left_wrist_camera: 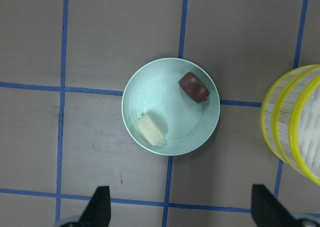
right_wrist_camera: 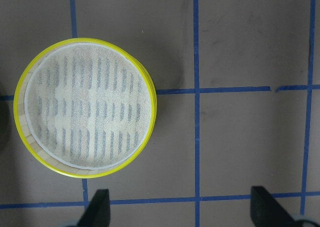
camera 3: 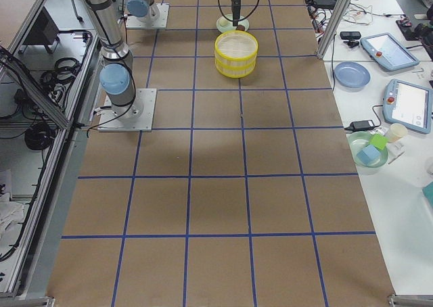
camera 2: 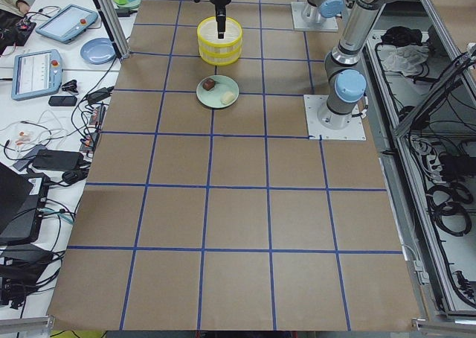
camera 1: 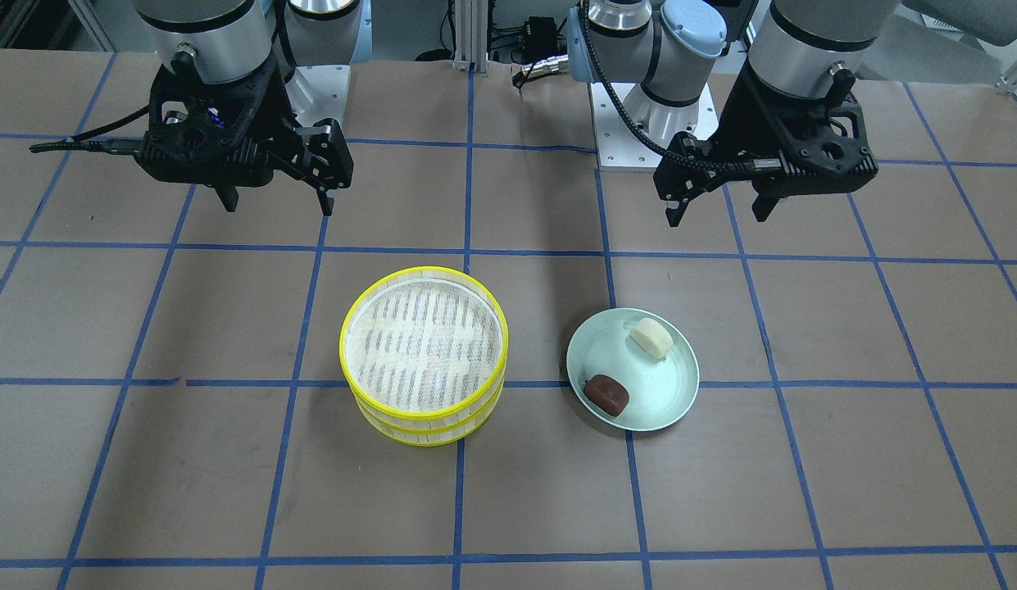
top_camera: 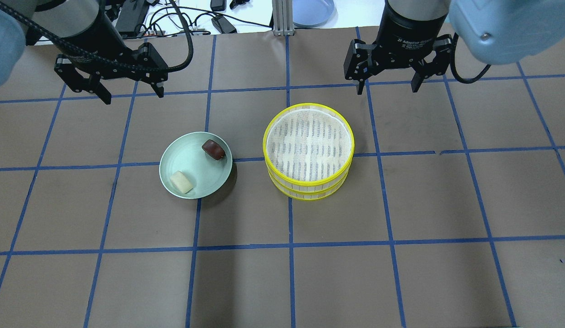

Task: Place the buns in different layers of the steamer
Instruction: 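Lower left gripper onto white bun while right gripper grasps top tier rim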

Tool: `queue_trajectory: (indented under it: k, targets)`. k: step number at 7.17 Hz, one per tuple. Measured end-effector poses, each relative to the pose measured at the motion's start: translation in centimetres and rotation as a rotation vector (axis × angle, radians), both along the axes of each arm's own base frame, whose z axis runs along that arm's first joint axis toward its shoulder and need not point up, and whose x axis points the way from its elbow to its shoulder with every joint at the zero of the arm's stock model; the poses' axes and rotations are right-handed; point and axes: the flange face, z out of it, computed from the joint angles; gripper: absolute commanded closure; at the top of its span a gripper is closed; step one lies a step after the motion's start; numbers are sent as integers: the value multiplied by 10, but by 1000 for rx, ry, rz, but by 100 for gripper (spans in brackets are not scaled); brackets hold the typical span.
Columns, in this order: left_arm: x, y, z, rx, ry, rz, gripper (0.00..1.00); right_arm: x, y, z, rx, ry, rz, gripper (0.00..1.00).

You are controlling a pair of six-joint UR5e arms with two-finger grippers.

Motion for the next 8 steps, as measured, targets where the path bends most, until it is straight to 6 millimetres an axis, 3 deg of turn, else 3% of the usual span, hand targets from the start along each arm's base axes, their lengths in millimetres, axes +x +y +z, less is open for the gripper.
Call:
queue_trajectory:
  k: [2, 3, 5, 6, 8]
  targets:
    - [2, -2, -10, 18, -1, -2, 0, -1, 0, 0, -1, 0, -2, 0]
    - [5, -7, -36, 56, 0, -5, 0, -1, -1, 0, -1, 0, -3, 0]
    - [9, -16, -124, 129, 2, -20, 0, 1, 0, -8, 15, 0, -2, 0]
    - [12, -18, -164, 180, 4, -23, 0, 2, -2, -31, 44, 1, -1, 0]
    - [21, -30, -230, 280, 13, -23, 0, 6, -22, -118, 82, 0, -2, 0]
